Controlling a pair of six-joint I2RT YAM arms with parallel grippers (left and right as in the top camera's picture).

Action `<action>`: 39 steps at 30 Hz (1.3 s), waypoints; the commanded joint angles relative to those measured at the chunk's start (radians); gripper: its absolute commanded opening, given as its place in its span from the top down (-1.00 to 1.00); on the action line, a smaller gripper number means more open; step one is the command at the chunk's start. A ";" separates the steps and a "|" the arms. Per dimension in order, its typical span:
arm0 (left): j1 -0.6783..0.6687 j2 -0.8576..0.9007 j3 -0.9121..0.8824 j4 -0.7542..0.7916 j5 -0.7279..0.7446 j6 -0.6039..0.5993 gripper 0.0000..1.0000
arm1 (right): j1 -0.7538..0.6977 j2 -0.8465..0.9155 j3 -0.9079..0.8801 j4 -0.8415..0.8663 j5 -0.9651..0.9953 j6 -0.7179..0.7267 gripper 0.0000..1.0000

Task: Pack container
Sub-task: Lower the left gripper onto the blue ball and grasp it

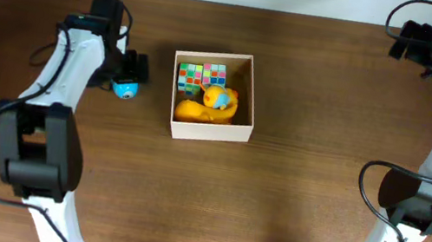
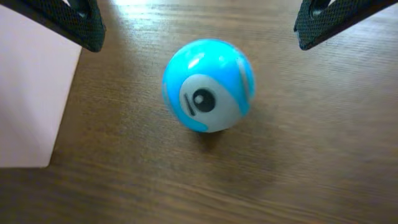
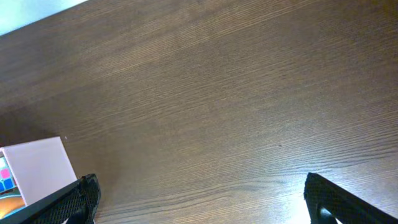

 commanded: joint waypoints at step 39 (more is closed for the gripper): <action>-0.014 0.154 -0.019 0.117 -0.060 0.033 0.13 | 0.000 -0.027 0.015 0.000 -0.003 0.008 -0.97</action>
